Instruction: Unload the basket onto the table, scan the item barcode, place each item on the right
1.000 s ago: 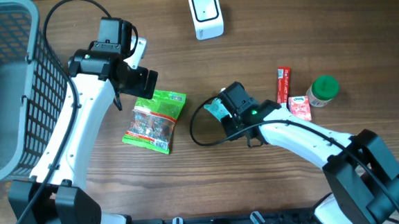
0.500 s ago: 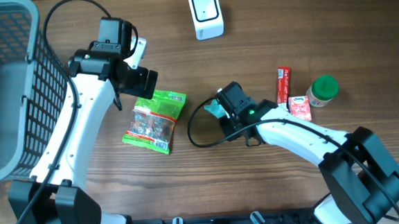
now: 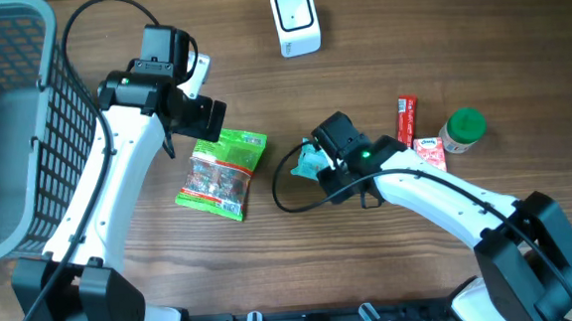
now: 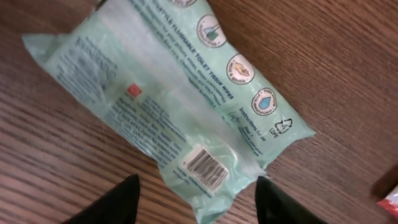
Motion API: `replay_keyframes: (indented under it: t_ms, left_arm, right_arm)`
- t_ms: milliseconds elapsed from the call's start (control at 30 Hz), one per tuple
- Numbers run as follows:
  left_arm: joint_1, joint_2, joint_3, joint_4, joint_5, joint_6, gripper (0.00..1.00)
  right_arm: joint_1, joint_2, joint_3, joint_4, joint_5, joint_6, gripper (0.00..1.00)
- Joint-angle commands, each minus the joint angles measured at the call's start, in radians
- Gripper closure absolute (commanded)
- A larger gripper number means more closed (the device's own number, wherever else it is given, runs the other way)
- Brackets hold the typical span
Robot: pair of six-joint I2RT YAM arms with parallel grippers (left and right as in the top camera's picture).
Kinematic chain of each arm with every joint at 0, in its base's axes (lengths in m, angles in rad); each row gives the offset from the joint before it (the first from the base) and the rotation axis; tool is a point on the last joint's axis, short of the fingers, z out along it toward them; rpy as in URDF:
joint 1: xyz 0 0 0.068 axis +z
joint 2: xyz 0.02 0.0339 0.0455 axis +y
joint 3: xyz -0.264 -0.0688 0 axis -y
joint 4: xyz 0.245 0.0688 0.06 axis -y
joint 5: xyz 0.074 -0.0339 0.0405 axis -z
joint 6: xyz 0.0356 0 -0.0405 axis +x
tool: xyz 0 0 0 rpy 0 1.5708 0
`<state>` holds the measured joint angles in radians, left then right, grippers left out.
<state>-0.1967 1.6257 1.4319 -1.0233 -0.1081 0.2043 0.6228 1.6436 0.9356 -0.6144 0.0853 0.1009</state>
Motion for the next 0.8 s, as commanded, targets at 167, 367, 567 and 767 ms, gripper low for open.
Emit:
replay_keyframes:
  t_ms: [167, 367, 567, 767]
  left_arm:
    - [-0.002, -0.004, 0.01, 0.003, -0.009, 0.008, 0.0]
    - [-0.002, -0.004, 0.01, 0.003, -0.009, 0.008, 0.0]
    - [-0.002, -0.004, 0.01, 0.003, -0.009, 0.008, 0.0]
    - [-0.002, -0.004, 0.01, 0.003, -0.009, 0.008, 0.0]
  right_arm:
    - [-0.003, -0.013, -0.024, -0.014, 0.046, 0.025, 0.8]
    - [-0.003, -0.013, -0.071, 0.006, 0.008, 0.06, 0.87]
    - [-0.003, -0.013, -0.174, 0.143, -0.034, 0.104, 0.87]
    - [-0.003, -0.013, -0.235, 0.161, -0.03, 0.134, 0.87]
